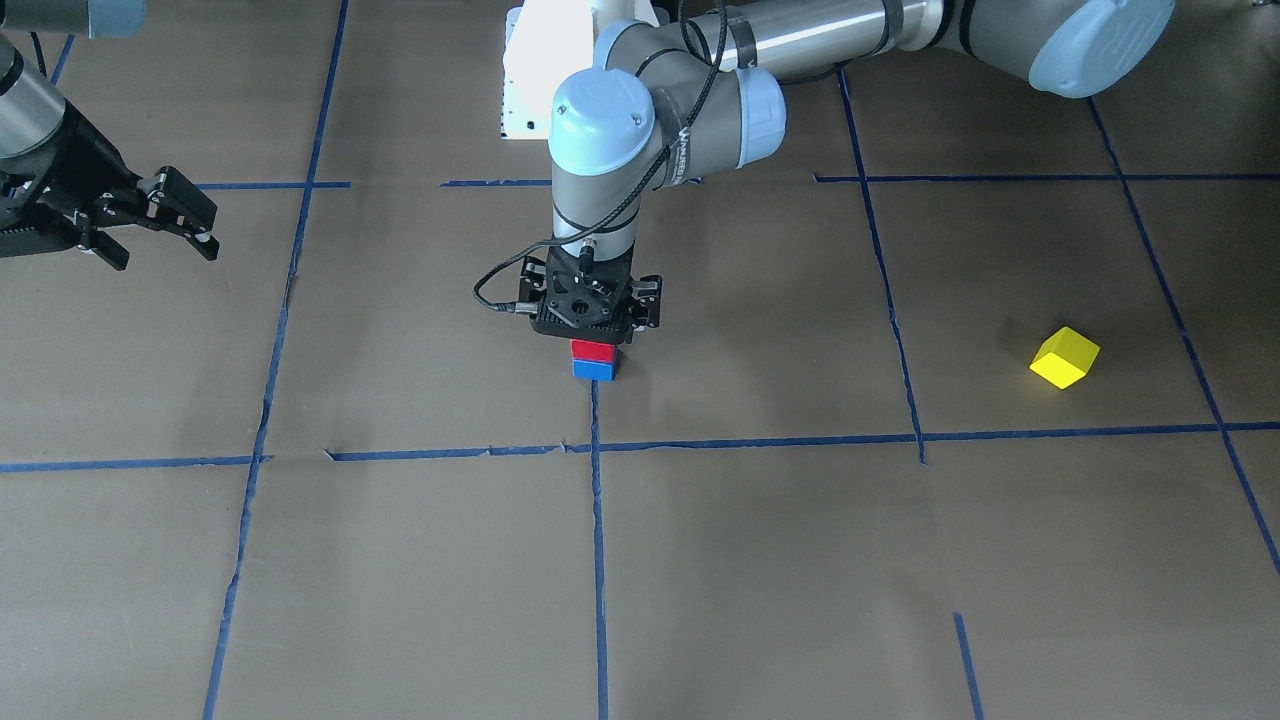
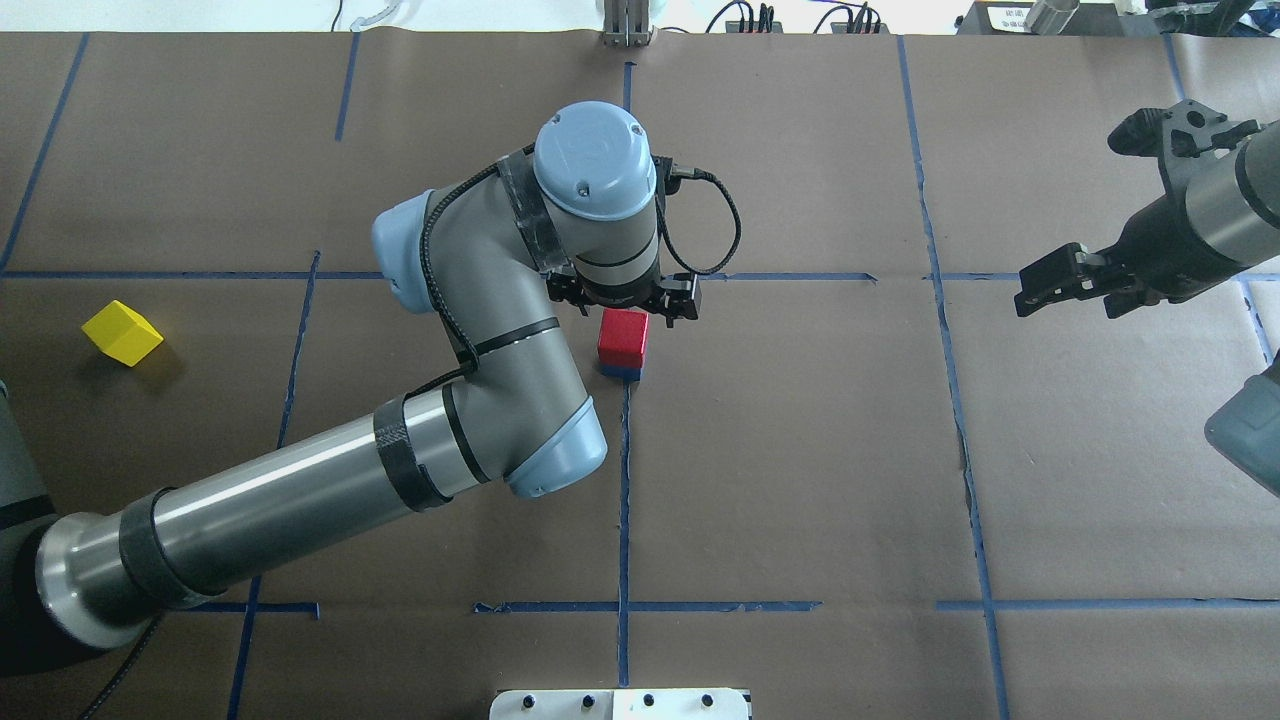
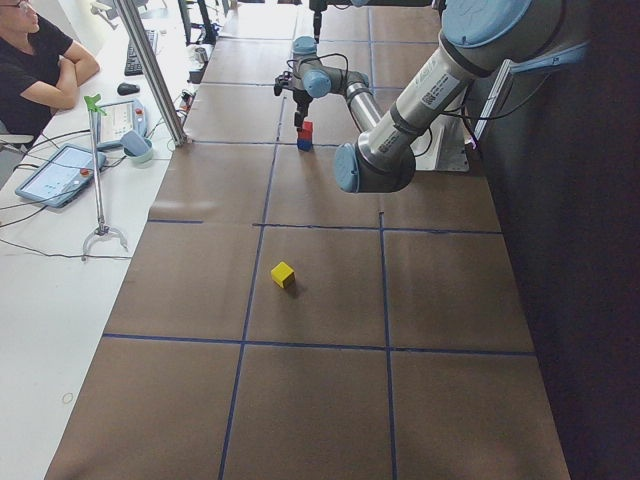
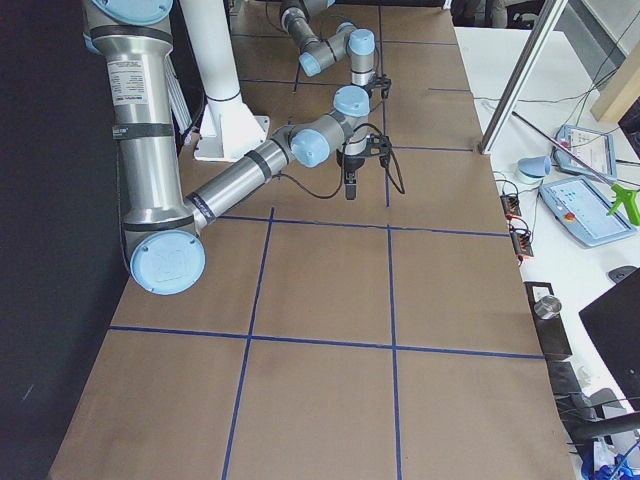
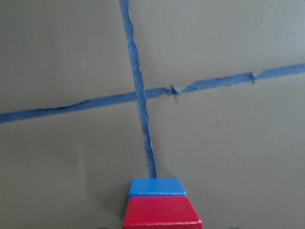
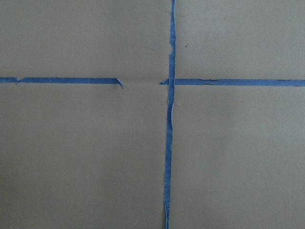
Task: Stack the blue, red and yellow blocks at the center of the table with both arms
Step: 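Lower the red cube onto the blue cube and open the left gripper, then move the left gripper to the yellow cube and grasp it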
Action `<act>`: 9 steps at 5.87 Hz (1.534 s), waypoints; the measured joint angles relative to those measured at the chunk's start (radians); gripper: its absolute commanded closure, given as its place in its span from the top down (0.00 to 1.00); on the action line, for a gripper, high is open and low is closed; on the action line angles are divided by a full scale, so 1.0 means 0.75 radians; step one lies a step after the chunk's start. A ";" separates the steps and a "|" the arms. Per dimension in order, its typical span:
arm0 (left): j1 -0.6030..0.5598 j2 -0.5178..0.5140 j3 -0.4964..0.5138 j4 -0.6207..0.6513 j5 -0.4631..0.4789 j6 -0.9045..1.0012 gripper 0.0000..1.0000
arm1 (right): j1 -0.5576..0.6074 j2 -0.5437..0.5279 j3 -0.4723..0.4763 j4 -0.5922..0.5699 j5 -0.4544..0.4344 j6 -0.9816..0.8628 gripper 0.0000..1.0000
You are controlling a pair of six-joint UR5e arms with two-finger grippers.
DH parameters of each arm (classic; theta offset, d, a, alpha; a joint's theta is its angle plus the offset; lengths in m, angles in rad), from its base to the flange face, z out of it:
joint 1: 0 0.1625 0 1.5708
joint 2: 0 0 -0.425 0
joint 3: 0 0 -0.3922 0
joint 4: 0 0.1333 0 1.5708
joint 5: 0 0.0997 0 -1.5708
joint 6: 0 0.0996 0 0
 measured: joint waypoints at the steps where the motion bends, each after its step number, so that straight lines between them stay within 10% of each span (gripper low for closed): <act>1: -0.046 0.050 -0.094 0.008 -0.005 0.003 1.00 | 0.002 0.000 0.000 0.000 0.001 -0.001 1.00; 4: -0.217 0.425 -0.374 -0.015 -0.076 0.347 1.00 | 0.028 -0.030 0.001 -0.002 0.001 -0.062 1.00; 9: -0.620 1.025 -0.357 -0.122 -0.333 1.307 1.00 | 0.064 -0.074 -0.016 -0.001 -0.003 -0.103 1.00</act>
